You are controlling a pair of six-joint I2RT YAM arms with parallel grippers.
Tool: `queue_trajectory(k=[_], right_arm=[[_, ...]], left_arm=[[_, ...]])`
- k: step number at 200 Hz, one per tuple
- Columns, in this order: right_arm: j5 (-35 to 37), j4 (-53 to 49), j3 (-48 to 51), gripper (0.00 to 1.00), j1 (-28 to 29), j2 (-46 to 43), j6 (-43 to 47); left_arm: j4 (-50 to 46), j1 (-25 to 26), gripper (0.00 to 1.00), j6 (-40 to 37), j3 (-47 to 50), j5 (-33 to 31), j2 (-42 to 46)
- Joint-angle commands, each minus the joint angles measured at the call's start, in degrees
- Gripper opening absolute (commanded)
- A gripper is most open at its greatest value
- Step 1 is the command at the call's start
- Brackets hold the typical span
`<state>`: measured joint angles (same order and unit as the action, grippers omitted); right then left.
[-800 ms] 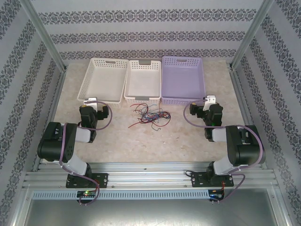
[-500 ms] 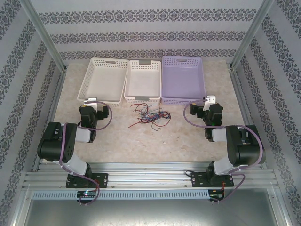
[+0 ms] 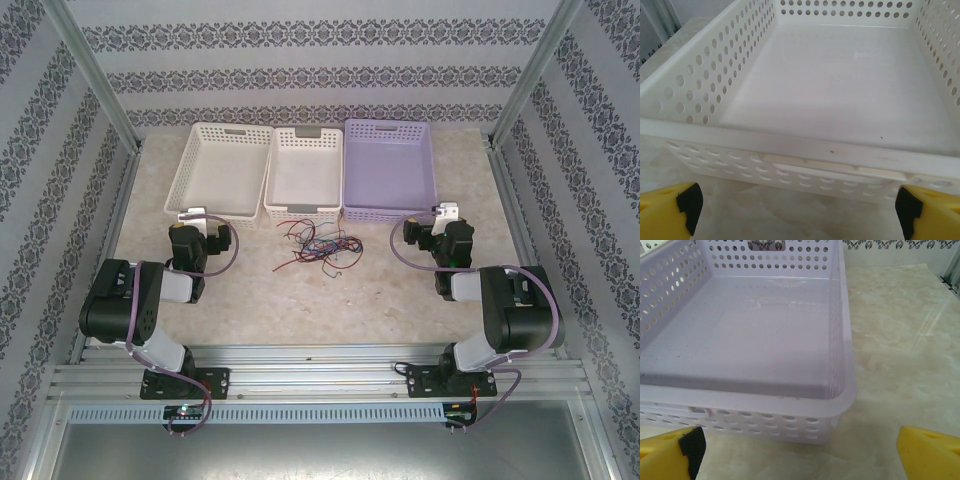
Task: Untangle the cables
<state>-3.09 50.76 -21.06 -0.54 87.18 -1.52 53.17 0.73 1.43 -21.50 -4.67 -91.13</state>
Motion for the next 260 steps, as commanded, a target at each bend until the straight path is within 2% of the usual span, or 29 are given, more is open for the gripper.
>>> queue_trajectory(k=[1,28,44,64,81,107,127,139,157,200,260], right_arm=[[-1.48,-0.46,-1.71,0.98,0.01,-1.51,0.11],[-1.49,-16.34,-6.18,0.98,0.09,-9.98,0.63],[-2.45,-17.31,-5.77,0.98,0.96,-14.18,2.58],[1.13,-20.76,-6.11,0.98,2.28,-20.61,3.79],[4.83,-24.08,-7.69,0.98,2.39,-25.26,-2.65],[0.45,-33.92,-12.02,0.98,2.31,-29.24,-9.77],[4.85,-38.17,-11.77,0.98,1.24,-31.83,-26.6],[1.53,-37.66,-10.63,0.98,-0.59,-33.85,-32.08],[-2.0,-34.11,-9.18,0.98,-0.4,-35.8,-31.13],[2.42,-39.66,-11.54,0.98,5.49,-36.05,-31.42],[1.78,-46.35,-13.57,0.98,9.22,-33.89,-30.37]], left_arm=[[1.15,-0.03,1.0,-1.08,-0.32,0.71,0.34],[1.13,-0.03,1.0,-1.08,-0.3,0.78,0.33],[1.15,-0.03,1.0,-1.08,-0.3,0.75,0.34],[1.13,-0.03,1.0,-1.08,-0.3,0.77,0.34],[1.15,-0.07,1.0,-1.07,-0.31,0.88,0.34],[1.15,-0.03,1.0,-1.12,-0.38,1.04,0.34],[1.11,-0.03,1.0,-1.23,-0.39,1.1,0.34],[1.06,-0.03,1.0,-1.25,-0.39,1.15,0.34],[1.06,-0.03,1.0,-1.21,-0.39,1.24,0.34],[1.01,-0.03,1.0,-1.26,-0.39,1.3,0.34],[1.06,-0.03,1.0,-1.26,-0.39,1.33,0.3]])
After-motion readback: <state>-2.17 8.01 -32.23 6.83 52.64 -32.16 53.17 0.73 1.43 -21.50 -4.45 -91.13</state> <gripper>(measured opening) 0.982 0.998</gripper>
